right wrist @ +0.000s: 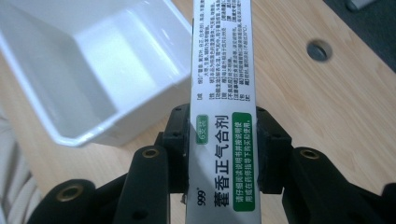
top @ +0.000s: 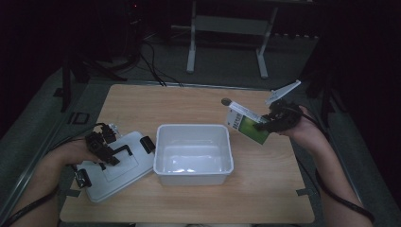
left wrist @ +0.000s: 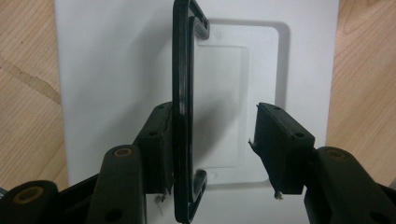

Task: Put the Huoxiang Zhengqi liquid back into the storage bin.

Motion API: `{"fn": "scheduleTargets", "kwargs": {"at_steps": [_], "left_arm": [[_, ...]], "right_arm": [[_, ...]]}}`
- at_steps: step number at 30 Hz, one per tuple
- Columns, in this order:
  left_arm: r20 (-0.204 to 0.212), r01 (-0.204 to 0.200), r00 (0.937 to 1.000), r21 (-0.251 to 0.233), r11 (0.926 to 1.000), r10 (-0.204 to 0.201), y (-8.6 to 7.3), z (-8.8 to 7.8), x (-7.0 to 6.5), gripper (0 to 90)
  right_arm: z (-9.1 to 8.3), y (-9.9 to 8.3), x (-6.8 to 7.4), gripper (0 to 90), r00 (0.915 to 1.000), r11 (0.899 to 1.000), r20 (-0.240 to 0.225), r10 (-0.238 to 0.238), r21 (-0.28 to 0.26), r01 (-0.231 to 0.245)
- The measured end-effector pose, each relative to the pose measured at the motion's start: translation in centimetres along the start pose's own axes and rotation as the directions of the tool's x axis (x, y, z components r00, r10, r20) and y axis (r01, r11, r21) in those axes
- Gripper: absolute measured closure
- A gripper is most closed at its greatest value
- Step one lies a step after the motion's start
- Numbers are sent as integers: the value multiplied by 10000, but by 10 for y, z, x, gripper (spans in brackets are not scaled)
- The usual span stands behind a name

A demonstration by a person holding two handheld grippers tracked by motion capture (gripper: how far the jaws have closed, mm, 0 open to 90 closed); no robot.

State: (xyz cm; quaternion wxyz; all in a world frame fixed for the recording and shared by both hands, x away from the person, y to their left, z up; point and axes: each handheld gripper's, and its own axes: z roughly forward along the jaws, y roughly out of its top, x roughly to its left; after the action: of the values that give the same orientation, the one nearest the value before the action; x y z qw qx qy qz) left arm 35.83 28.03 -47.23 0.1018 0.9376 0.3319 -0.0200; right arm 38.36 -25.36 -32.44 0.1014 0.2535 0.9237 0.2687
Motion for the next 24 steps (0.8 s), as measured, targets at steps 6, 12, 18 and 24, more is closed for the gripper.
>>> {"fn": "scheduleTargets", "kwargs": {"at_steps": [6, 12, 18, 24], "left_arm": [[-47, -67, 10000, 37, 10000, 67, 0, -2, -1, 493], [-56, -48, 10000, 36, 10000, 48, -1, -3, -1, 493], [-11, -36, 10000, 56, 10000, 36, 0, -3, -1, 493], [-25, -102, 9999, 98, 9999, 103, 0, -3, -2, 492]], "right_arm": [[1, 13, 18, 634, 9963, 9973, -503, -692, -296, 678], [3, 29, 40, 633, 9814, 9875, -1148, -1537, -524, 1485], [7, 43, 59, 633, 9586, 9740, -1772, -2231, -802, 2119], [18, 51, 76, 633, 9353, 9612, -2226, -2752, -815, 2634]]}}
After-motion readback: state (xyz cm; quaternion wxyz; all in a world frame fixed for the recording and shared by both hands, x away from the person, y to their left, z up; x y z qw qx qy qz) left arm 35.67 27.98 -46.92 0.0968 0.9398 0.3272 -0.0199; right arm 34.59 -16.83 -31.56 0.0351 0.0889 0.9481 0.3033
